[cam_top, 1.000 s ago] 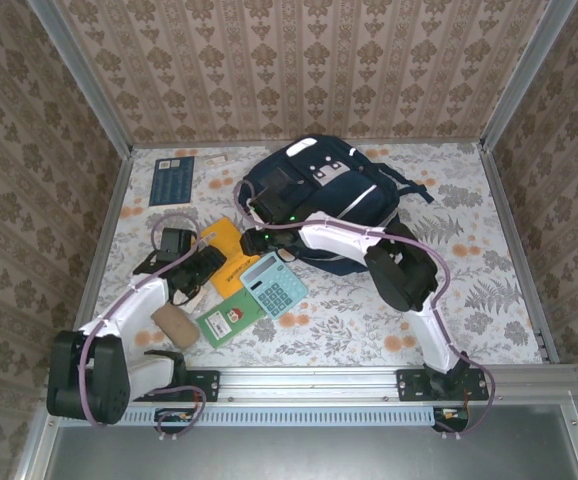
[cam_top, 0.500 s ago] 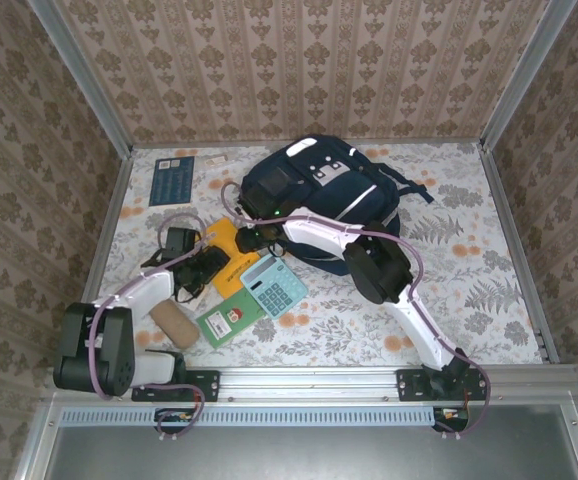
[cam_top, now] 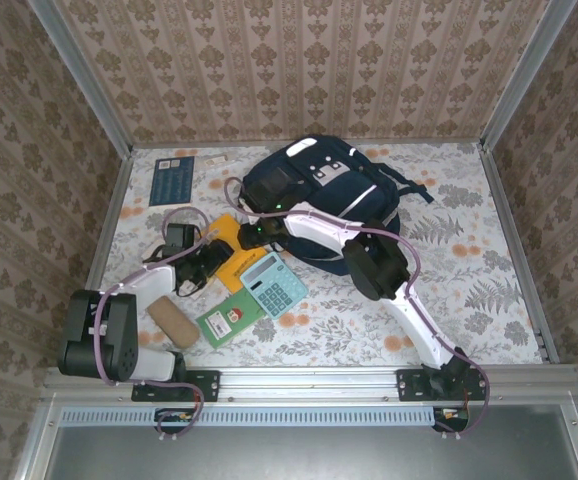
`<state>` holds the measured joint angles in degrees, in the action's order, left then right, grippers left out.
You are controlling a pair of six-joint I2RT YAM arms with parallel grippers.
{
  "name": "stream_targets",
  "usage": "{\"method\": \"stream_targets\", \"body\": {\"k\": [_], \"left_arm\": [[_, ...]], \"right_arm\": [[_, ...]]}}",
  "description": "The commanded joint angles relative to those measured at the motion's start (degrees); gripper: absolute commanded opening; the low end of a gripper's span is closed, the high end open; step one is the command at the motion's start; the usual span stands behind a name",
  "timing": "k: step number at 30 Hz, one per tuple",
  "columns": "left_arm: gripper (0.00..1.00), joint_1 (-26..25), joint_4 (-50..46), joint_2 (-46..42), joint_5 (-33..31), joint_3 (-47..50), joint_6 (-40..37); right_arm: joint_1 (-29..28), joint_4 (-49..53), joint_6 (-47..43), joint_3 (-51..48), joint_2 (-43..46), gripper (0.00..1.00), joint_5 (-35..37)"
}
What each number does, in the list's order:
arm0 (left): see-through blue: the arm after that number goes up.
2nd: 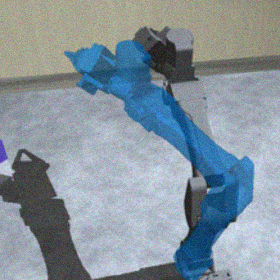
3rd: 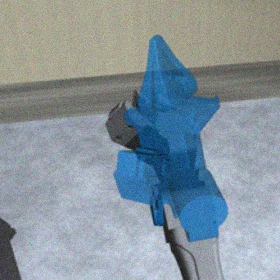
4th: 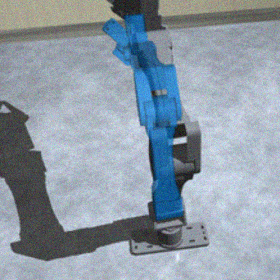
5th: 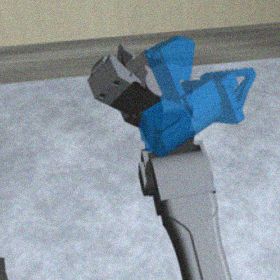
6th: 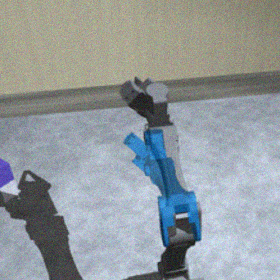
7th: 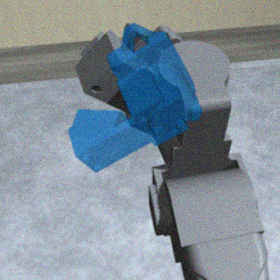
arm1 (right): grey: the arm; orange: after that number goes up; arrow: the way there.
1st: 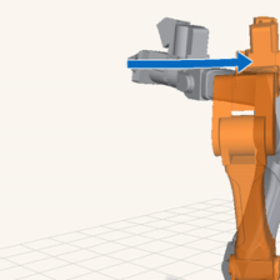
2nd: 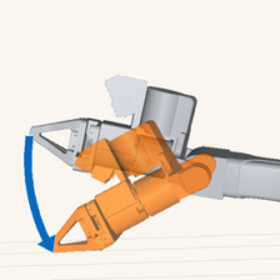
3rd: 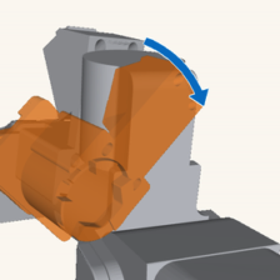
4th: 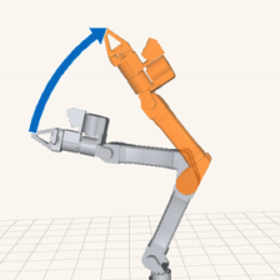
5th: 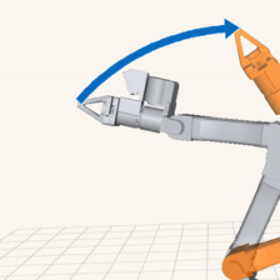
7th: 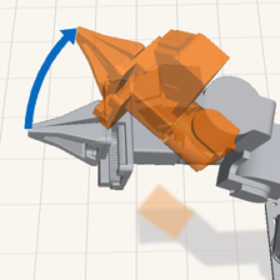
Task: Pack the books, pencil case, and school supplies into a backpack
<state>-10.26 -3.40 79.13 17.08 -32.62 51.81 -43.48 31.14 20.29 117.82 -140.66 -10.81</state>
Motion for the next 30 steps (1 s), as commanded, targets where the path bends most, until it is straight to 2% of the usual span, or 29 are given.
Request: {"method": "stream_targets", "body": {"k": [1,8,17,23,30], "left_arm": [[0.77,-0.37,7.62,-0.87,6.54,0.25,-2.19],[0.77,-0.37,10.15,-4.21,8.82,-0.16,-3.66],[0.77,-0.34,11.27,-10.72,7.46,0.29,-3.34],[0.77,-0.37,12.04,-8.16,7.99,0.69,-3.42],[0.73,-0.37,26.60,-3.20,12.07,3.61,1.28]], "right_arm": [[-1.81,1.94,0.89,0.39,-1.20,0.37,-8.80],[-1.86,1.29,2.53,0.52,-1.19,0.37,-9.82],[-1.61,1.36,3.00,0.49,-0.96,0.37,-9.50],[-1.58,1.39,3.39,0.57,-0.93,0.38,-9.53],[-1.58,1.38,3.87,0.57,-0.73,0.38,-9.70]]}}
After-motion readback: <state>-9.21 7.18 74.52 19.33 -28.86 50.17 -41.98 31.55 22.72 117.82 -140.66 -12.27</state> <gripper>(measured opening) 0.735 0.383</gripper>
